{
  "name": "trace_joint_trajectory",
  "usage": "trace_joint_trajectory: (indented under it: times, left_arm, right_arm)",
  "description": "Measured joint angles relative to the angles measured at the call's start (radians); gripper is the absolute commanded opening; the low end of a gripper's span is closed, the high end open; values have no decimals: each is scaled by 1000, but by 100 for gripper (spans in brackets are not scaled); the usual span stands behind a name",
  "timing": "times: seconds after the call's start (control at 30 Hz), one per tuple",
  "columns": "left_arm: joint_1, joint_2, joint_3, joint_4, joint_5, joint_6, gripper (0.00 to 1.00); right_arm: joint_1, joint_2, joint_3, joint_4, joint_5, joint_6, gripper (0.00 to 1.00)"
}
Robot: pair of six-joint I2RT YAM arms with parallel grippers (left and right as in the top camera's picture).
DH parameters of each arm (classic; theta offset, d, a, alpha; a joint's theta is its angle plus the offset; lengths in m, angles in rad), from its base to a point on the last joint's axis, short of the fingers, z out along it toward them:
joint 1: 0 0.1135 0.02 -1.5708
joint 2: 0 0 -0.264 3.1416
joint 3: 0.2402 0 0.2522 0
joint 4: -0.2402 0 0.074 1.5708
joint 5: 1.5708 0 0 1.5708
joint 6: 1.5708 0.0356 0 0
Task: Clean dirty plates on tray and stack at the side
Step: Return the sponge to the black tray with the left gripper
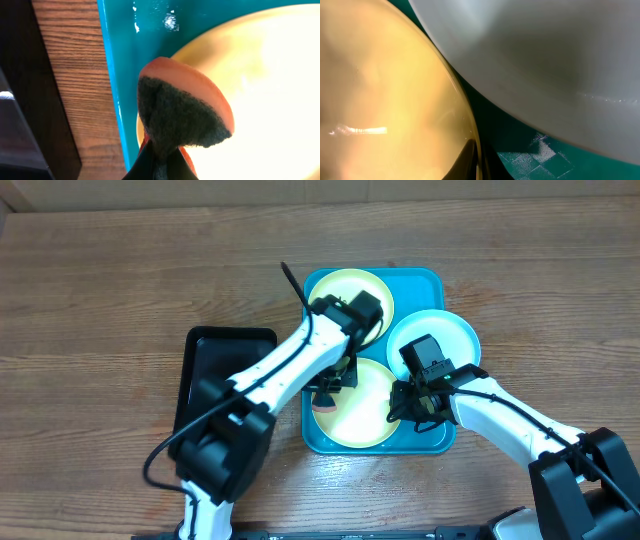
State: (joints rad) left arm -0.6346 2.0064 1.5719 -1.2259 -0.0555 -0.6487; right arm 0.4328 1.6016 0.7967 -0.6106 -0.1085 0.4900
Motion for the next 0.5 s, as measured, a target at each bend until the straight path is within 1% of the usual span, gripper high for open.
trace_joint_trajectory:
  times: [0.1, 0.2, 0.37, 0.5]
  left_arm:
    - [53, -80, 0, -18, 40, 32, 4]
    - [138, -180, 7, -54, 51, 65, 4]
    - [312, -286, 18, -124, -21, 93, 4]
    - [412, -291, -40, -96, -66, 107, 4]
  right_arm:
    - [0, 0, 0, 0, 0, 0, 4]
    - [0, 0, 0, -1, 0, 0, 4]
    - [0, 0, 1, -2, 1, 0, 4]
    - [0, 0, 1, -3, 1, 0, 4]
